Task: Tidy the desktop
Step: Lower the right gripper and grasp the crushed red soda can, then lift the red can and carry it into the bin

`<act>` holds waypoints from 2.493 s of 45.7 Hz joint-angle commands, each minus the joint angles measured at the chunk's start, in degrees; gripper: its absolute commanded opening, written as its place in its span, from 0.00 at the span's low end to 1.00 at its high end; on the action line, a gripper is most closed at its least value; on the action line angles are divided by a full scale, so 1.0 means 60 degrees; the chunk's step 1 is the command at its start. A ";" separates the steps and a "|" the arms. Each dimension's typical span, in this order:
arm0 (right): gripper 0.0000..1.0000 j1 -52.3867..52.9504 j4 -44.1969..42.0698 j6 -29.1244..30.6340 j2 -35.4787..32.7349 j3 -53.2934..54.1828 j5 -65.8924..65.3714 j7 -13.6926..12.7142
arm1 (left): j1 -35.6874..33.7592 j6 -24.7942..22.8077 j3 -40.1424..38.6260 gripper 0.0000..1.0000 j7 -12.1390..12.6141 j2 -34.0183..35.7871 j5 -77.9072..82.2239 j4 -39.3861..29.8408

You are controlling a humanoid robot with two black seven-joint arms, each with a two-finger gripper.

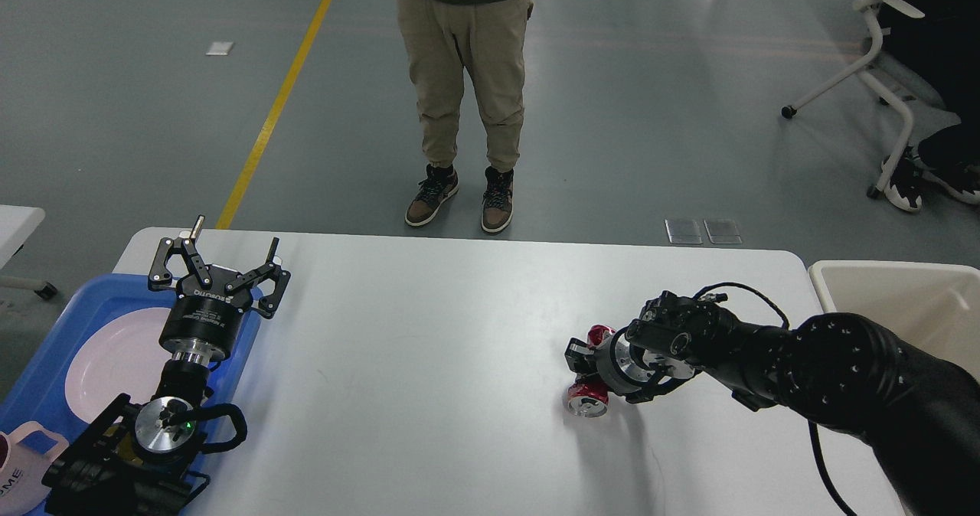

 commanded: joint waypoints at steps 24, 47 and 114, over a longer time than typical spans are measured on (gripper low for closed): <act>0.00 0.0857 0.1245 -0.0088 -0.0628 0.0249 0.0122 -0.0361 | 0.0000 0.0007 0.0000 0.96 0.0000 0.0000 0.0000 0.0001; 0.00 0.0871 0.1245 -0.0088 -0.0658 0.0249 0.0122 -0.0361 | 0.0000 -0.0007 0.0000 0.96 0.0000 0.0000 0.0000 0.0001; 0.00 1.1932 1.0958 0.2286 -0.3850 -0.5332 0.0224 0.1587 | 0.0000 0.0007 0.0000 0.96 -0.0015 0.0000 0.0000 0.0002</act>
